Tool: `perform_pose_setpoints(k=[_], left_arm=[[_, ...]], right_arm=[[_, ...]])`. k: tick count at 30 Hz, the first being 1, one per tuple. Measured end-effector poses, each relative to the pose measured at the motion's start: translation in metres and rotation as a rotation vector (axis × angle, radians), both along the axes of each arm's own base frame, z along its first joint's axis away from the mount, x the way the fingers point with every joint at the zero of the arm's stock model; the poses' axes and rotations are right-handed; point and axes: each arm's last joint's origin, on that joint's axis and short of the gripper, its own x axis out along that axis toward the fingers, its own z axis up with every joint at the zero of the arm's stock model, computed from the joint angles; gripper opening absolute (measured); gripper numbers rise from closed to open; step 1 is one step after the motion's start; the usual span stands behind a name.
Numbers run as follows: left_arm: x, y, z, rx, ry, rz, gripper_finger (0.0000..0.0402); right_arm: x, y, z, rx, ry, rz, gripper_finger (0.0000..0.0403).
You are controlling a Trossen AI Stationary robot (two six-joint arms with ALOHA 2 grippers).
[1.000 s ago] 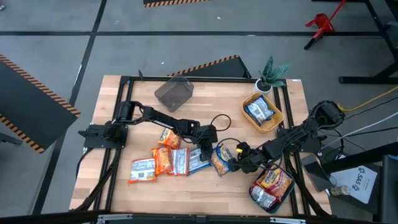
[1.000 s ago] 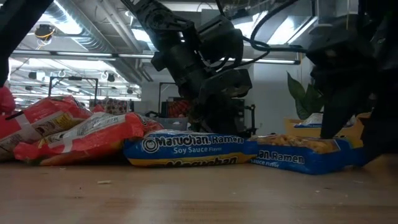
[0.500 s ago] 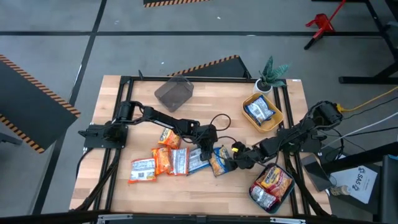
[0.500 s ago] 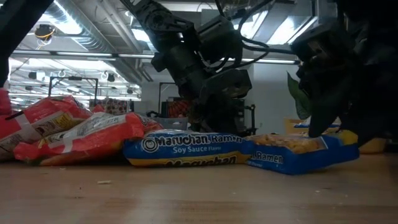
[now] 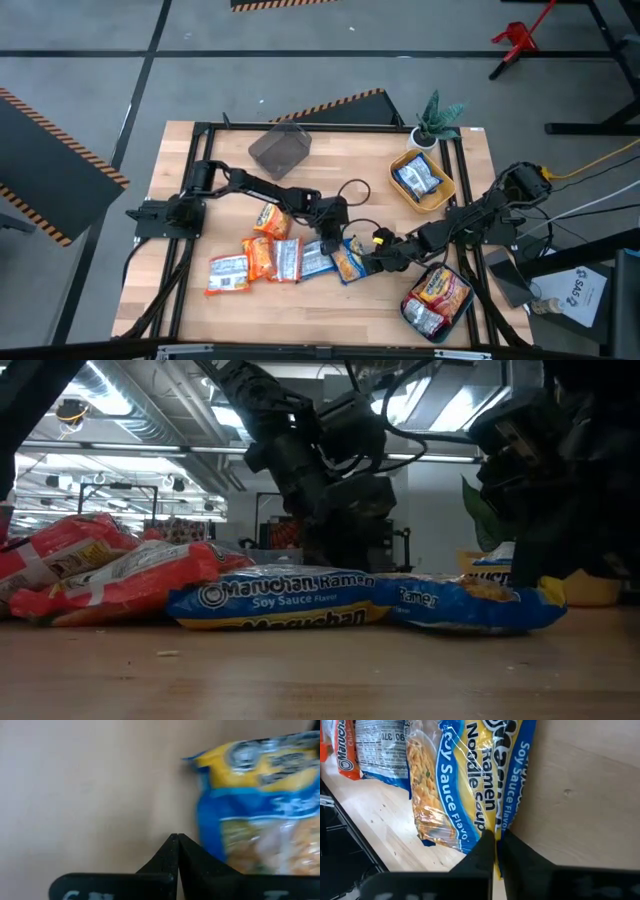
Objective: Sort Maruchan noodles
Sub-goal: Put the blue noodle pack into the yellow bin
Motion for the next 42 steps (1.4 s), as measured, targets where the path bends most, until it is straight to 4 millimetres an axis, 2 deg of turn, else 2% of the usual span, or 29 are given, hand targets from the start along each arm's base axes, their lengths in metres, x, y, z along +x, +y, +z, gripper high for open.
perform_pose_setpoints(k=[5, 12, 17, 23, 28, 32, 37, 40, 42], left_arm=[[-0.01, 0.018, 0.034, 0.038, -0.023, 0.062, 0.0], [-0.029, 0.04, 0.09, 0.054, -0.116, 0.121, 0.0], [-0.044, 0.048, 0.125, 0.138, -0.188, 0.137, 0.0], [-0.056, 0.056, 0.146, 0.219, -0.226, 0.14, 0.0], [-0.059, 0.062, 0.148, 0.223, -0.227, 0.14, 0.0], [-0.054, 0.058, 0.144, 0.07, -0.278, 0.017, 0.0], [-0.049, 0.021, 0.099, -0.049, -0.223, -0.177, 0.0], [-0.045, 0.003, 0.078, -0.12, -0.319, -0.262, 0.0], [-0.043, -0.005, 0.065, -0.133, -0.384, -0.257, 0.0]], right_arm=[[-0.002, -0.002, 0.005, -0.018, -0.012, -0.02, 0.0], [-0.009, -0.011, 0.026, -0.044, -0.058, -0.132, 0.0001], [-0.011, -0.027, 0.051, -0.106, -0.074, -0.209, 0.0001], [-0.019, -0.053, 0.088, -0.225, 0.002, -0.277, 0.0001], [-0.026, -0.068, 0.112, -0.309, 0.049, -0.265, 0.0], [-0.027, -0.071, 0.108, -0.27, 0.113, -0.226, 0.0013], [-0.027, -0.071, 0.101, -0.267, 0.135, -0.26, 0.0065], [-0.028, -0.073, 0.102, -0.288, 0.126, -0.308, 0.0094], [-0.028, -0.073, 0.102, -0.288, 0.124, -0.314, 0.0108]])
